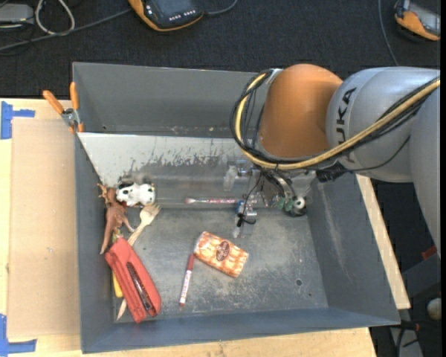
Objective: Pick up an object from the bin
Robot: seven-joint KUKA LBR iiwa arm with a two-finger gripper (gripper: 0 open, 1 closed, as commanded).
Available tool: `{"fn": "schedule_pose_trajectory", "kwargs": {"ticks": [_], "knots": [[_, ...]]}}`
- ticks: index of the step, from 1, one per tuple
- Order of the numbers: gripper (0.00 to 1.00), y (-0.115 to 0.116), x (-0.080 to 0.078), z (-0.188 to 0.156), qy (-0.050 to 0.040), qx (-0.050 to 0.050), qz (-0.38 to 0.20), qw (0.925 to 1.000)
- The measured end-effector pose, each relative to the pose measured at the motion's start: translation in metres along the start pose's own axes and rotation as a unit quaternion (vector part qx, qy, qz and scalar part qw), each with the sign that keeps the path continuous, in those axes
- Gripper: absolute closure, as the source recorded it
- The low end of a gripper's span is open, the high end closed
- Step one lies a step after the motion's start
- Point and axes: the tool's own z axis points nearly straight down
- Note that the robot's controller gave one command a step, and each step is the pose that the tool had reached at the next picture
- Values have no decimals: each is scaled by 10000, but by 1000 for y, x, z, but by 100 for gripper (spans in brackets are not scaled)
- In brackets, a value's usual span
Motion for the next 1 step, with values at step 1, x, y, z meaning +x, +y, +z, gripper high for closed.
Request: {"fn": "schedule_pose_trajectory", "kwargs": {"ticks": [1], "knots": [[0,0,-2,-4,-35,-1,3,10000]]}}
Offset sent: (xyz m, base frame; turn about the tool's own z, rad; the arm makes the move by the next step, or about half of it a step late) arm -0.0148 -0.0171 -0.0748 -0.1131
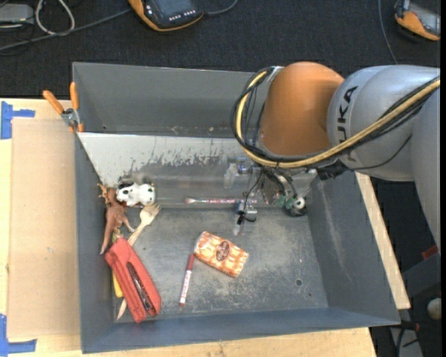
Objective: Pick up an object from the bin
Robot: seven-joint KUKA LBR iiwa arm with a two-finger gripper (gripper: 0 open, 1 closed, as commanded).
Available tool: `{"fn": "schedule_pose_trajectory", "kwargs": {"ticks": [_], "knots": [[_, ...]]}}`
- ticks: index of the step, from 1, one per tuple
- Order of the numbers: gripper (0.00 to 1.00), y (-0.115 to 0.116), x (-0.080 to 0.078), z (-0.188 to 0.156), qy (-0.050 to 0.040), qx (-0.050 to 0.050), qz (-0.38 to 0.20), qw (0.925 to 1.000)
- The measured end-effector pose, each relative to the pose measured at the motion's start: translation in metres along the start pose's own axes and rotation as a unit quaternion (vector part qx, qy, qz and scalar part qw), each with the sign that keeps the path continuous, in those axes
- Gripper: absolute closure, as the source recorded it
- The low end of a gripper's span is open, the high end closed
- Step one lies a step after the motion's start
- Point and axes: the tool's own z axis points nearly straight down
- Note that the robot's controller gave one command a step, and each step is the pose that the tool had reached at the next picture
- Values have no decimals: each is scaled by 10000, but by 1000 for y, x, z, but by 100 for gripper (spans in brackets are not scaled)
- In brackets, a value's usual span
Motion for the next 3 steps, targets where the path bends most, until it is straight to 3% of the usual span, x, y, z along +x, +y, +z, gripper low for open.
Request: {"fn": "schedule_pose_trajectory", "kwargs": {"ticks": [1,2,3], "knots": [[0,-12,12,59,-6,-2,-432,9991],[0,9,57,84,-30,-1,-247,9997],[0,44,59,84,-15,5,-696,9976]]}}
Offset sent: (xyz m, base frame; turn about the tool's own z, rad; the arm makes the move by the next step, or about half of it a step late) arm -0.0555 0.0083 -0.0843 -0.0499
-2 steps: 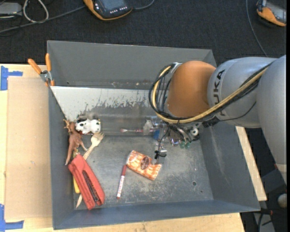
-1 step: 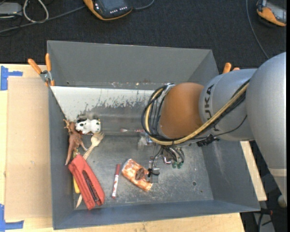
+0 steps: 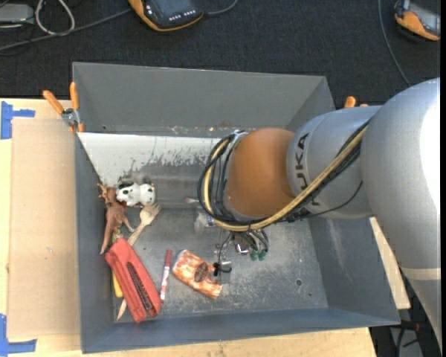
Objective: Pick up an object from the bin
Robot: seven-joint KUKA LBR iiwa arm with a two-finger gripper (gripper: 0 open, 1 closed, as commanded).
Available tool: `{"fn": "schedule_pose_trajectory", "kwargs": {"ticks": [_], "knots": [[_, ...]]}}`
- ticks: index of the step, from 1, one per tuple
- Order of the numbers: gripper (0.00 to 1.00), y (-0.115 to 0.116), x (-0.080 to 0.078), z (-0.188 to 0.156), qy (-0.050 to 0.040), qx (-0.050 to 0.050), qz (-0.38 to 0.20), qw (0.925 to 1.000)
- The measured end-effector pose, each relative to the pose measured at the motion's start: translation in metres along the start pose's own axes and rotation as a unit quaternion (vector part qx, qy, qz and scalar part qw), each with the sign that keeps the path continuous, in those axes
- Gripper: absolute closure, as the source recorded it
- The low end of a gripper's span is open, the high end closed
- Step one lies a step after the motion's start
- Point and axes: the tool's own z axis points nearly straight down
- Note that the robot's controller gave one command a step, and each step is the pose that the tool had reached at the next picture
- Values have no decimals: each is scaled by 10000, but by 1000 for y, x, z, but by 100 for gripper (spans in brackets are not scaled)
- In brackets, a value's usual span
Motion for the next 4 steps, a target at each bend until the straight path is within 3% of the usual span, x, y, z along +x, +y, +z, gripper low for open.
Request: {"fn": "schedule_pose_trajectory", "kwargs": {"ticks": [3,4], "knots": [[0,0,6,0,0,-11,395,9992],[0,14,15,-4,0,-13,410,9992]]}}
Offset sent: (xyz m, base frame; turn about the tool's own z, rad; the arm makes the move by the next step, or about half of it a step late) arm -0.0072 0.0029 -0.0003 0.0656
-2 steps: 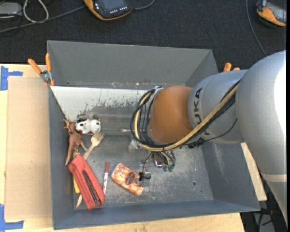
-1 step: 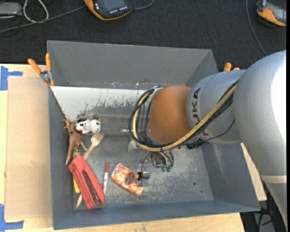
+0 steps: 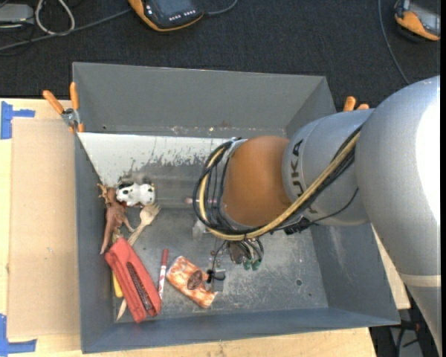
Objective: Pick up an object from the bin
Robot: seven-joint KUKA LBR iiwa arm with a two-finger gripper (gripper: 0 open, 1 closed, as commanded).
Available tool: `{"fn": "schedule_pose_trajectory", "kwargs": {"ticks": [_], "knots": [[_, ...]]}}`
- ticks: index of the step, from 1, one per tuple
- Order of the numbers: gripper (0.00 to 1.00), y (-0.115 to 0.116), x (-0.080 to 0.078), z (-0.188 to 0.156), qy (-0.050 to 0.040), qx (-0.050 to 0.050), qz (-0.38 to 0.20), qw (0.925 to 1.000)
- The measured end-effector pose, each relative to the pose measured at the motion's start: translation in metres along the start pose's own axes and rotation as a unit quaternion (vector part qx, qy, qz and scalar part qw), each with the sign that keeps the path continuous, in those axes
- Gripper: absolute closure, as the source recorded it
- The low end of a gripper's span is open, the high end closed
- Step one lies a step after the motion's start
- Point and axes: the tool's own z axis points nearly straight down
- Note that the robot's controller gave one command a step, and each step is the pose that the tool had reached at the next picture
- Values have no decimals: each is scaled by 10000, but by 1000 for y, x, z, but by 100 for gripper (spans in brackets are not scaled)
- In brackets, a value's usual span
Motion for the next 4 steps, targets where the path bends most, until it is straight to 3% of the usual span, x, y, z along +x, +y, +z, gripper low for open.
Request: {"fn": "schedule_pose_trajectory", "kwargs": {"ticks": [1,2,3,4], "knots": [[0,5,0,2,0,9,-83,10000],[0,45,28,3,0,1,-116,9999],[100,15,17,0,-12,10,4,10000],[100,15,17,0,-12,10,5,10000]]}}
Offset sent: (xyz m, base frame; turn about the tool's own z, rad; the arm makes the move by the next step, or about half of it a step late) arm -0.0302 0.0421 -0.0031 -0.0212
